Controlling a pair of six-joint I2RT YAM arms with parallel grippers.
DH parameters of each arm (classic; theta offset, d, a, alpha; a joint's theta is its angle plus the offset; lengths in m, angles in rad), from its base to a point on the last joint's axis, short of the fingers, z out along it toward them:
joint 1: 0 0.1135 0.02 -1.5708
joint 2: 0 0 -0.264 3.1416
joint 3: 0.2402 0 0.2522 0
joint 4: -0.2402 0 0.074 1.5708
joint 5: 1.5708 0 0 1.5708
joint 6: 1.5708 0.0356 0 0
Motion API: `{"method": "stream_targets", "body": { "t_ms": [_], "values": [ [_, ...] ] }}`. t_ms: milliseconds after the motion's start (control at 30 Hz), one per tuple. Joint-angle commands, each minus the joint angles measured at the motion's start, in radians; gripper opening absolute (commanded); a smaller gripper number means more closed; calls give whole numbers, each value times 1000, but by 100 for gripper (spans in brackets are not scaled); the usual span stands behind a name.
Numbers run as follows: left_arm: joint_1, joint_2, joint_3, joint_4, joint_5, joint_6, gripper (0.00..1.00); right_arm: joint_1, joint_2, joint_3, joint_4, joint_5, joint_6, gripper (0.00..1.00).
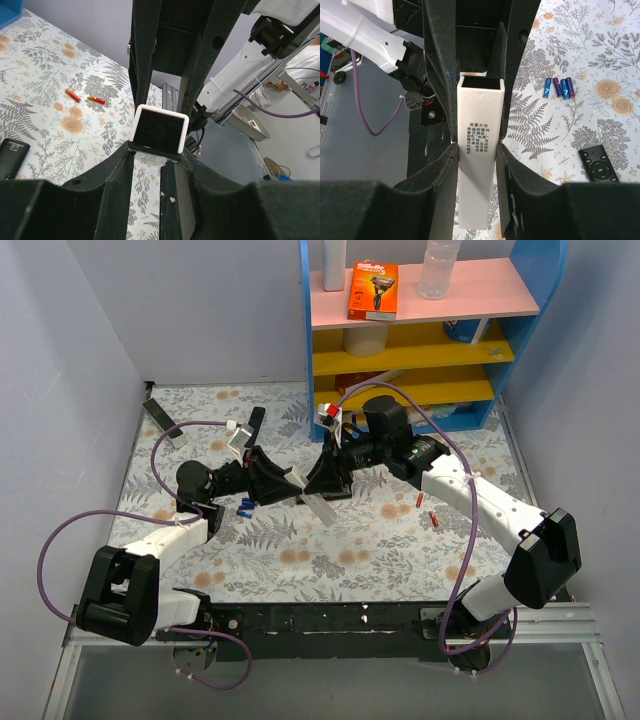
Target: Load the batteries into the remote control
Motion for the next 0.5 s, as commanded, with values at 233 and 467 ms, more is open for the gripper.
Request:
{"method": "stream_targets", "body": {
  "t_ms": [233, 467],
  "values": [
    [13, -5, -2, 188, -134, -121, 0, 3, -37, -48, -52, -55, -91, 23],
    [31, 1, 3, 237, -146, -155, 0, 2, -66, -105, -129, -40, -156, 23]
  ]
}}
